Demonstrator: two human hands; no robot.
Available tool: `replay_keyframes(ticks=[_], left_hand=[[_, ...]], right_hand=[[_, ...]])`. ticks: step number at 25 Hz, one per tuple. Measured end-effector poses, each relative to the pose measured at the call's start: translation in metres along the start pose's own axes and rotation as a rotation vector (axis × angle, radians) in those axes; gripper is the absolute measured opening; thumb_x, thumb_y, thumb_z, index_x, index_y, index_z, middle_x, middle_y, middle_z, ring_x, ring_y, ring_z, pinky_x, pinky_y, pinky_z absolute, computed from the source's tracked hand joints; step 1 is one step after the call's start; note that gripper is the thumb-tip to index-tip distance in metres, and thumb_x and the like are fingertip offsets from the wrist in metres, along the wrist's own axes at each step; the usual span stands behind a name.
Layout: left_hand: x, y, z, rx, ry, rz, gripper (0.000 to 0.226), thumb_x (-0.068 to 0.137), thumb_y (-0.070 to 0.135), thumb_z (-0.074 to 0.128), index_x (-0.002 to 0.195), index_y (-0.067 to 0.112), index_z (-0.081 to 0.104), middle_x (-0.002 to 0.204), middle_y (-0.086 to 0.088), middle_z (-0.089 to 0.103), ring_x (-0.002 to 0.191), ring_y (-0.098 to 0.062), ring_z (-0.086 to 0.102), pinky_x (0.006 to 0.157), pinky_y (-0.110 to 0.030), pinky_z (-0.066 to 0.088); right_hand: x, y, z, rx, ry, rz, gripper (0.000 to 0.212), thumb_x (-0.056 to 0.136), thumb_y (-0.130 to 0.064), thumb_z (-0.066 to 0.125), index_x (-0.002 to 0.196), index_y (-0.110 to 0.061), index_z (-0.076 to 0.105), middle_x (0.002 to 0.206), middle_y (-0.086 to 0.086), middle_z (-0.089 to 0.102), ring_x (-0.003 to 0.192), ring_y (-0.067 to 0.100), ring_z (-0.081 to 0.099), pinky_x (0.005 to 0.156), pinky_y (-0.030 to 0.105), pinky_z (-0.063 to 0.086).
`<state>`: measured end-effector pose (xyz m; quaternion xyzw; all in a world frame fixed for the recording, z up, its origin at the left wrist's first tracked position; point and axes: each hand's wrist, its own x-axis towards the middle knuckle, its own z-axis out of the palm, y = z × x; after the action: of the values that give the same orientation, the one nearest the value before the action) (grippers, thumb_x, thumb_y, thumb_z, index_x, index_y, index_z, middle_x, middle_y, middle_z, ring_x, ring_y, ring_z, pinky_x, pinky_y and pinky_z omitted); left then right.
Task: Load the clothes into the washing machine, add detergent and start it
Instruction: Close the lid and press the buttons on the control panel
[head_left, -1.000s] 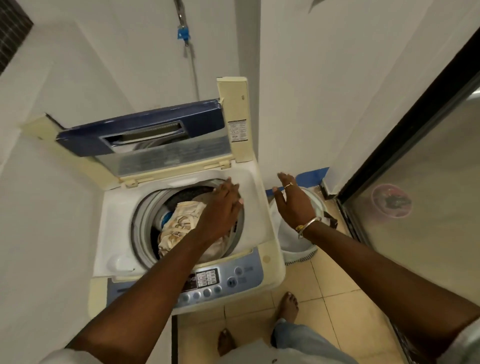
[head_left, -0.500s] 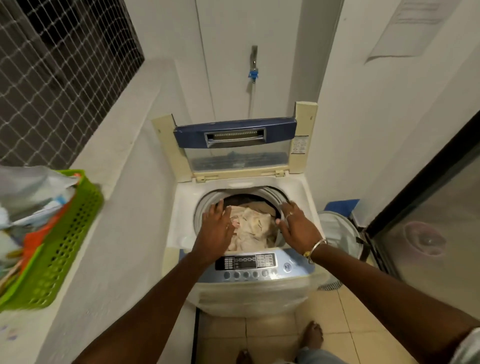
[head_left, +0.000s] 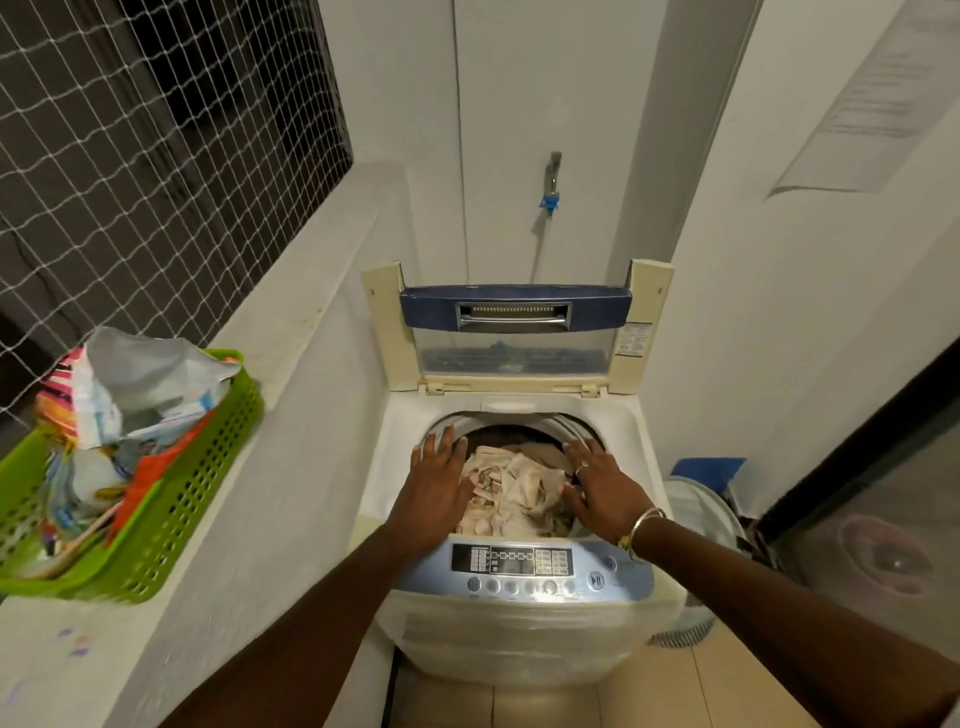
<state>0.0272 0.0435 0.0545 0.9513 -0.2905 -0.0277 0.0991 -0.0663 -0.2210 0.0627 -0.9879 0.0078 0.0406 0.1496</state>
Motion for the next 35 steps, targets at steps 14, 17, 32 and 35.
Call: replay_keyframes(ticks=[14,17,32,35], left_hand=[[0.118,0.063,-0.107,0.253,0.258,0.125,0.067,0.102,0.026,0.038,0.157,0.01,0.004,0.165,-0.011,-0.009,0.153,-0.027,-0.006,0.124,-0.047,0.002],[0.144,0.064,-0.101,0.273,0.211,0.163,0.069,0.099,0.016,0.043,0.157,0.008,0.007,0.165,-0.012,-0.001,0.153,-0.026,0.001,0.125,-0.041,0.001],[0.199,0.029,-0.094,0.183,0.14,0.18,0.064,0.09,0.006,0.062,0.148,0.014,0.037,0.151,-0.008,0.04,0.136,-0.027,0.04,0.117,-0.039,0.031],[0.204,0.033,-0.092,0.164,0.131,0.134,0.067,0.088,0.004,0.064,0.148,0.016,0.036,0.147,-0.007,0.042,0.13,-0.029,0.044,0.111,-0.039,0.039]], right_hand=[[0.105,-0.016,-0.123,-0.256,0.228,-0.151,0.069,0.102,-0.029,0.038,0.157,-0.009,0.002,0.165,0.011,-0.005,0.152,0.026,-0.006,0.121,0.038,-0.002],[0.129,-0.025,-0.119,-0.266,0.209,-0.186,0.07,0.1,-0.017,0.044,0.157,-0.008,0.004,0.165,0.013,-0.001,0.153,0.026,0.001,0.12,0.034,-0.002],[0.195,-0.031,-0.116,-0.477,0.043,-0.096,0.076,0.09,-0.01,0.061,0.153,-0.003,0.02,0.156,0.018,0.03,0.142,0.036,0.032,0.118,0.05,0.028],[0.2,-0.028,-0.117,-0.45,0.032,-0.056,0.071,0.087,-0.012,0.067,0.149,-0.007,0.034,0.15,0.014,0.04,0.136,0.034,0.04,0.116,0.048,0.031]])
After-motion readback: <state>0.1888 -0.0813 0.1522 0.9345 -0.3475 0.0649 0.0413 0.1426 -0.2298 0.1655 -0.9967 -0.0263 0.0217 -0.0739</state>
